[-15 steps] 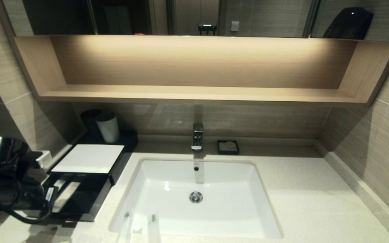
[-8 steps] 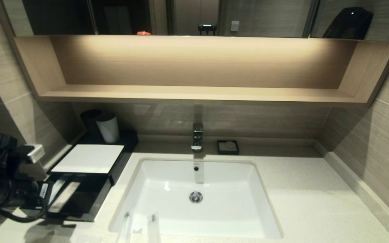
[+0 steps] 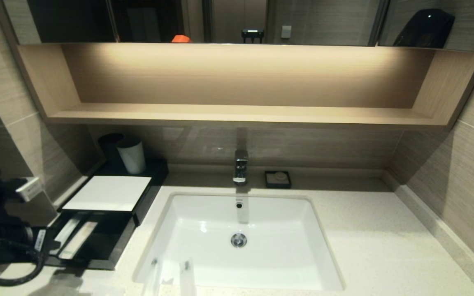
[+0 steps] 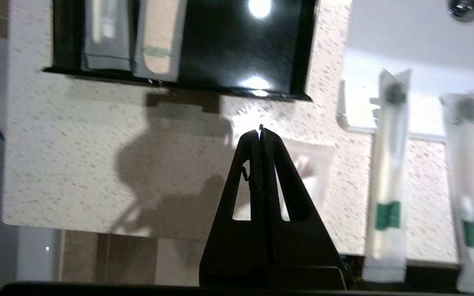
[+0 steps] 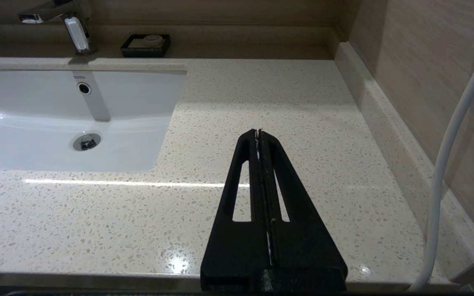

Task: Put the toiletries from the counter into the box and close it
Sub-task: Open the drawer

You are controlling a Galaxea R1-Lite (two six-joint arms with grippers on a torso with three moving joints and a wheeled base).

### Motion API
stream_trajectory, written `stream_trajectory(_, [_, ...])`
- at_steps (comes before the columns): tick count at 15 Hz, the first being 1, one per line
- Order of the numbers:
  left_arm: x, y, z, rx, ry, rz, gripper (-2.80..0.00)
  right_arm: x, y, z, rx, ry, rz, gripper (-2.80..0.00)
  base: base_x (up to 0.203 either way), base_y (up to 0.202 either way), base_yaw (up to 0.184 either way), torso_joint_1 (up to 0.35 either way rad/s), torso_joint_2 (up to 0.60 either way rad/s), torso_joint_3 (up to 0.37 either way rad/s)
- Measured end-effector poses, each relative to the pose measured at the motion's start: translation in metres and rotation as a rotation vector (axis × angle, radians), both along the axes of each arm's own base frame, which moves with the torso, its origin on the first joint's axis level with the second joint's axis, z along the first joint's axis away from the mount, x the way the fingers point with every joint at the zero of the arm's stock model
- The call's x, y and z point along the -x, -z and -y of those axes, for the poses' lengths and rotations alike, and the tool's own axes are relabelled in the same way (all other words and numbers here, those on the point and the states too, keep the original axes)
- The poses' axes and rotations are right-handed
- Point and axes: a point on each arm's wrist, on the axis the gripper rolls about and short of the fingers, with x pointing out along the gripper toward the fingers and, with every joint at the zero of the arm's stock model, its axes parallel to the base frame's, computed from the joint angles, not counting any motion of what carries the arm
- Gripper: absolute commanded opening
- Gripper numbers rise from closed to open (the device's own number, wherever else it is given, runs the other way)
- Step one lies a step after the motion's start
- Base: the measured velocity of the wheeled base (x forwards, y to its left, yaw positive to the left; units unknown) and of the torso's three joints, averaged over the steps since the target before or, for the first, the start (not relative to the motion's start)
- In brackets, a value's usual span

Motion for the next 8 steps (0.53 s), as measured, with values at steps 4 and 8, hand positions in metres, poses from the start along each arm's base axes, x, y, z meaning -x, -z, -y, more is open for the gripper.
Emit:
stream_trajectory(4, [0.025,-0.016,0.011,0.185,0.094,-0.106,-2.80,0.000,0.000,0.000,0.000,0.000,0.000,-2.80,0.000,0.000,0.000,0.000,0.00,0.000])
stream_trajectory(8, [0.047,-0.021,0.017,0.218,0.108,-0.133,-2.80,0.000,0.000,0.000,0.000,0.000,0.000,-2.80,0.000,0.000,0.000,0.000,0.00,0.000])
